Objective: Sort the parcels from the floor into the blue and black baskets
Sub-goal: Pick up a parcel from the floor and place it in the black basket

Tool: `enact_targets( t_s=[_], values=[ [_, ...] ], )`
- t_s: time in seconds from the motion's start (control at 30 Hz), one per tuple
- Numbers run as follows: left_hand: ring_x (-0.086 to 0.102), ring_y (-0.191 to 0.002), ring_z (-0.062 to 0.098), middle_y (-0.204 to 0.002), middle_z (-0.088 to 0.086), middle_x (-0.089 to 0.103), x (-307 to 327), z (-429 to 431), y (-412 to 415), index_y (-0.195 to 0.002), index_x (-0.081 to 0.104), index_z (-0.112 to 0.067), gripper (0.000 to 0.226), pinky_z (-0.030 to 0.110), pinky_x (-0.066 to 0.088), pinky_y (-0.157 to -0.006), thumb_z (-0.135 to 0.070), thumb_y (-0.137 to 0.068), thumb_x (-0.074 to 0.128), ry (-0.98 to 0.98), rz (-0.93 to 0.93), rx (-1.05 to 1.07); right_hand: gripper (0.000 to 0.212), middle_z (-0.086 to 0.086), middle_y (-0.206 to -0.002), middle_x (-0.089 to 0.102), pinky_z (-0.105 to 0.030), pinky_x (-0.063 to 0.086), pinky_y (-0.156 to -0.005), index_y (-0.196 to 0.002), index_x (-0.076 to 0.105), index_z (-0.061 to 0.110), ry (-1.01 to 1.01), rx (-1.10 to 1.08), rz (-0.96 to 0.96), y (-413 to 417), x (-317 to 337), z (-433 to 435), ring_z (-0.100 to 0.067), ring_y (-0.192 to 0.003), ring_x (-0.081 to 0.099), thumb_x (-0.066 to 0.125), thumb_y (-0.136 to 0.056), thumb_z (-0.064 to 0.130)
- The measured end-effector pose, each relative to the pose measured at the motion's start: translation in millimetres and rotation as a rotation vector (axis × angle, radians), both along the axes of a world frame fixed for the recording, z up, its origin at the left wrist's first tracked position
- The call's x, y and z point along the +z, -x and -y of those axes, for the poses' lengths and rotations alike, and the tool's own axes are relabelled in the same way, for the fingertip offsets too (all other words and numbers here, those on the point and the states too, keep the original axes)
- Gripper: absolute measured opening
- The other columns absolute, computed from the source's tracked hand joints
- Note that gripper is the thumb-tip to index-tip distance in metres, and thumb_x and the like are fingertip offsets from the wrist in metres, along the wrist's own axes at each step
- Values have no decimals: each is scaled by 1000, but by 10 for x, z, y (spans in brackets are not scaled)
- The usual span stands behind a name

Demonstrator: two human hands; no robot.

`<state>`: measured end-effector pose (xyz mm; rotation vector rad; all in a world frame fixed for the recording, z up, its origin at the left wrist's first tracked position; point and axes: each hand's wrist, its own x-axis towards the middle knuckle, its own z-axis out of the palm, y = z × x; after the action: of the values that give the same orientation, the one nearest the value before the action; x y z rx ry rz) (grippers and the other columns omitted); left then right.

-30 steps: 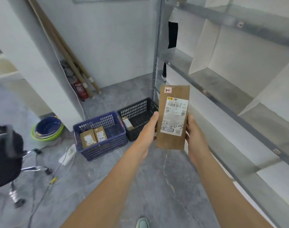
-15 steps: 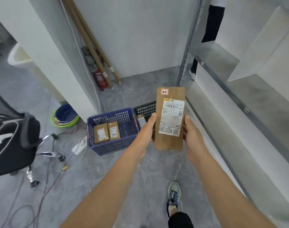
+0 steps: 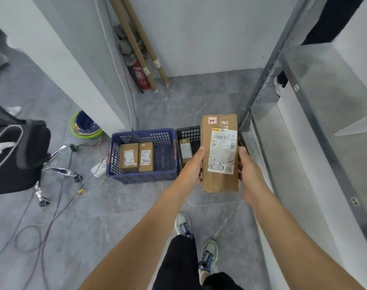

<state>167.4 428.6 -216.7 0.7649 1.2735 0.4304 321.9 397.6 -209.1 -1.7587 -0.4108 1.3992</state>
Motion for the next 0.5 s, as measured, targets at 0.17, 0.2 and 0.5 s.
enact_targets(
  t_s=[0.17, 0.2, 0.5],
  values=[
    [53, -138, 22, -144, -8, 62, -408, -630, -76, -147, 52, -39, 63, 56, 37, -119, -74, -99, 34, 64, -8, 26, 36, 4, -119, 74, -30, 47, -73, -113, 70, 34, 85, 28, -4, -90, -391, -678, -11, -108, 67, 43, -108, 57],
    [54, -137, 23, -144, -7, 63, -471, -781, -86, -147, 52, -39, 63, 56, 37, -118, -75, -99, 34, 78, -15, 29, 37, 3, -120, 75, -30, 47, -73, -115, 71, 33, 103, 24, -3, -99, -467, -832, -12, -109, 67, 44, -108, 56],
    [64, -121, 16, -127, -11, 71, -1246, -2027, -69, -140, 59, -36, 60, 51, 46, -112, -72, -101, 32, 202, -42, 28, 33, 5, -121, 74, -43, 47, -110, -112, 71, 33, 234, 50, 5, -133, -1269, -2099, -17, -119, 65, 47, -107, 55]
  ],
)
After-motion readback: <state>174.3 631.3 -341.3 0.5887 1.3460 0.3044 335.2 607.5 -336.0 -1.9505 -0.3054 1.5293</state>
